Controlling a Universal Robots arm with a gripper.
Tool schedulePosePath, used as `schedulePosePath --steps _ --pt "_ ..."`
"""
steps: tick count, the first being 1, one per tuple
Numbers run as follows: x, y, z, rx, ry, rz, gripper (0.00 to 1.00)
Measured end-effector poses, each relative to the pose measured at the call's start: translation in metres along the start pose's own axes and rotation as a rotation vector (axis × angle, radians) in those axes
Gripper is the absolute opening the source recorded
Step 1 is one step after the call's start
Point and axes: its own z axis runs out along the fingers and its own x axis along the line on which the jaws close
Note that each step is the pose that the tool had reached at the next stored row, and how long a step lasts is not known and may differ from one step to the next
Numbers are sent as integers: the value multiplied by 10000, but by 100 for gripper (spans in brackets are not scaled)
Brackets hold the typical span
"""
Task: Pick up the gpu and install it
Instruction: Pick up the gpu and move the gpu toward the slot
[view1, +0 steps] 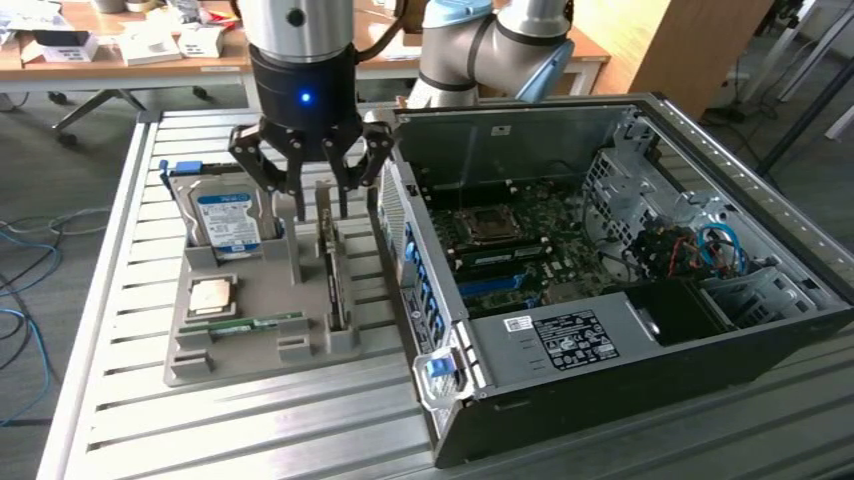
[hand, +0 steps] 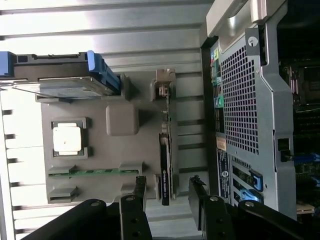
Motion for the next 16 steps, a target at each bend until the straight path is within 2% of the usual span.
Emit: schedulePosePath --steps 16 --pt "7 -12 283 1 1 0 47"
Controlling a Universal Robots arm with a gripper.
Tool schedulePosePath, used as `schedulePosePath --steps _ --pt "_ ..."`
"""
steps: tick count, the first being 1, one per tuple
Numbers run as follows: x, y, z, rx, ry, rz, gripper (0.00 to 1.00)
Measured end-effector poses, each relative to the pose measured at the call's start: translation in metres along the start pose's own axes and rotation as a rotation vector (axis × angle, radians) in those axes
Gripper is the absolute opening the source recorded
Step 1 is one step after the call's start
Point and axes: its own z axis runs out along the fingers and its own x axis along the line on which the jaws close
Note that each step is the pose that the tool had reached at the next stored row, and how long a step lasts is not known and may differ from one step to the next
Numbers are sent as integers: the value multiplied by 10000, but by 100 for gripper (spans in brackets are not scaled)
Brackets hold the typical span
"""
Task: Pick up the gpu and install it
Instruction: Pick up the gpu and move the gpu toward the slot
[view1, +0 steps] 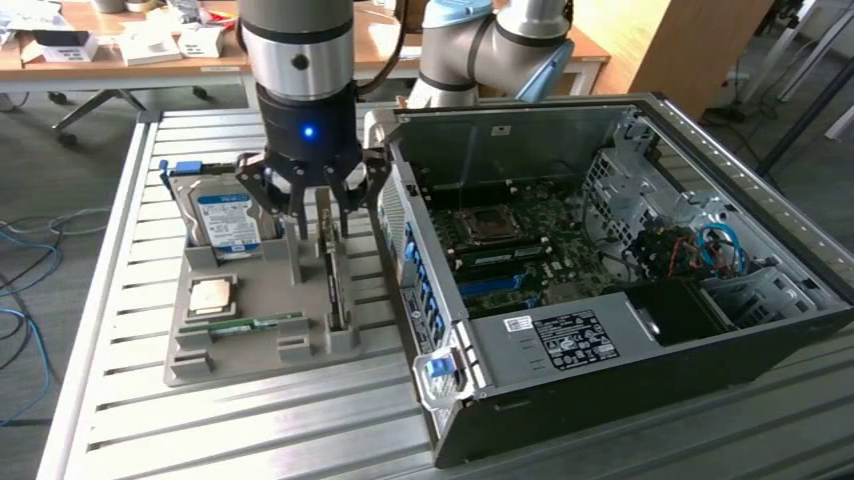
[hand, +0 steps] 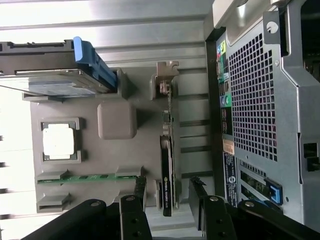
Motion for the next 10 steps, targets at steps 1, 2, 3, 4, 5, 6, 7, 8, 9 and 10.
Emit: schedulePosePath --steps 1,2,3,4,5,6,7,8,9,10 --pt "0 0 17 0 -1 0 47" --pt "1 -1 33 -1 -1 0 47" --pt "1 -2 48 0 -1 0 47" --pt "1 -3 64 -1 -1 0 47" --pt "2 -3 78 0 -1 0 47" --pt "2 -3 92 -1 -1 0 47" --pt "2 -4 106 -1 -1 0 47" --pt "3 -5 121 0 -1 0 47" --pt "3 -5 136 0 0 0 47" --pt "4 -6 153 -1 -2 0 47"
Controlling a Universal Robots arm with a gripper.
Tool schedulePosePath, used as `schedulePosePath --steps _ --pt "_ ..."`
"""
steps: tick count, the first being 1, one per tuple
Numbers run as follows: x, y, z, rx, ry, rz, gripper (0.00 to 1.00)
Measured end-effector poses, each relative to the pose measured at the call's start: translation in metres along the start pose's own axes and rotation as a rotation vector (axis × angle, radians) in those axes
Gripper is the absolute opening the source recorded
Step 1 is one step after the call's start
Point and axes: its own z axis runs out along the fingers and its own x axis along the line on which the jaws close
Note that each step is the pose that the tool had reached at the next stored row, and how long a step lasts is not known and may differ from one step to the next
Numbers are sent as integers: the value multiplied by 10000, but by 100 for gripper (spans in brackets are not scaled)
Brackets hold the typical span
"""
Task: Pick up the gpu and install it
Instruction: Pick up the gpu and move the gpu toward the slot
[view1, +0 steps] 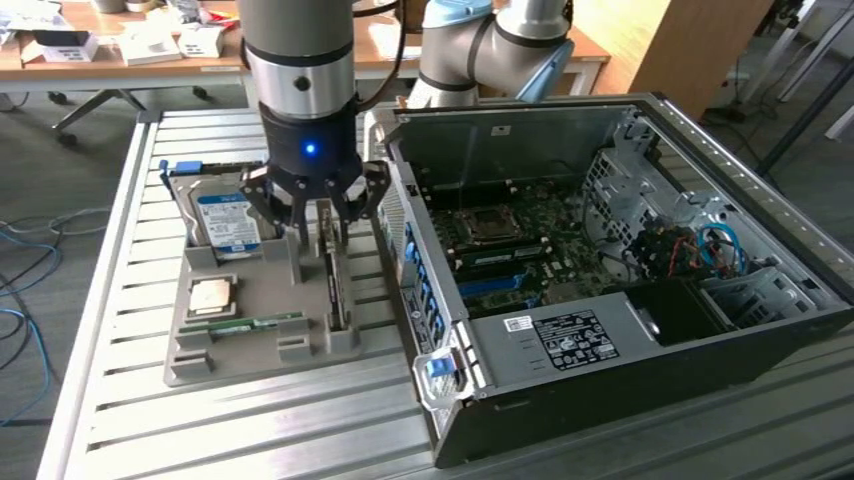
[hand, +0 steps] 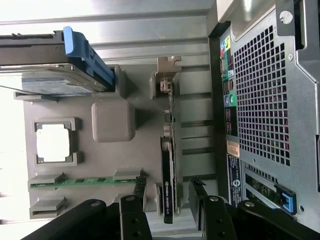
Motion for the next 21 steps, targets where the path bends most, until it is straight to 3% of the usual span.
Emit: schedulePosePath --steps 9,21 --pt "3 -5 140 -1 0 0 47" --pt "-47 -3 167 1 1 1 47"
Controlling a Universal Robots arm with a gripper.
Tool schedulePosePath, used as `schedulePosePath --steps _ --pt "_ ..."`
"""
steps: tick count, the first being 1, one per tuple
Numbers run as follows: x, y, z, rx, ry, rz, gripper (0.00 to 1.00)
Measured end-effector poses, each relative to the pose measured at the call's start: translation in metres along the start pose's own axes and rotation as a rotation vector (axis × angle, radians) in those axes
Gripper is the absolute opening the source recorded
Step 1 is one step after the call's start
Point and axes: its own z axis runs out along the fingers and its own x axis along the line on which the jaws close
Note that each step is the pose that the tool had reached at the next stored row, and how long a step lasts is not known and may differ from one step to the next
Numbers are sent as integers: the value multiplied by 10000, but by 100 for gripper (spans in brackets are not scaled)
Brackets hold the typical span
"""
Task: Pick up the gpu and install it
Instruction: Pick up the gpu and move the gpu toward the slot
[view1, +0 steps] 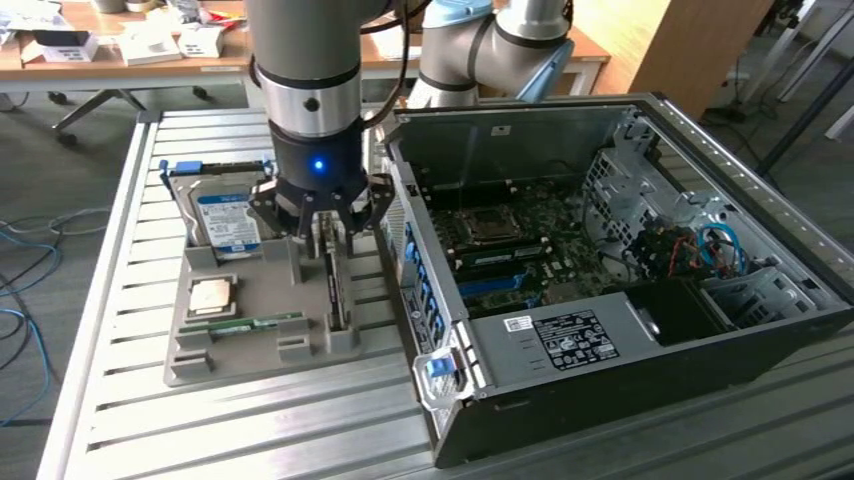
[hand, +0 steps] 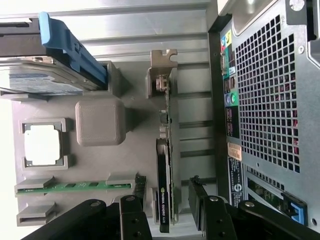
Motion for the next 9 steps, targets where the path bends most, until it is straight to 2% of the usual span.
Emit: schedulePosePath --steps 9 --pt "3 -7 164 -2 -1 -2 47"
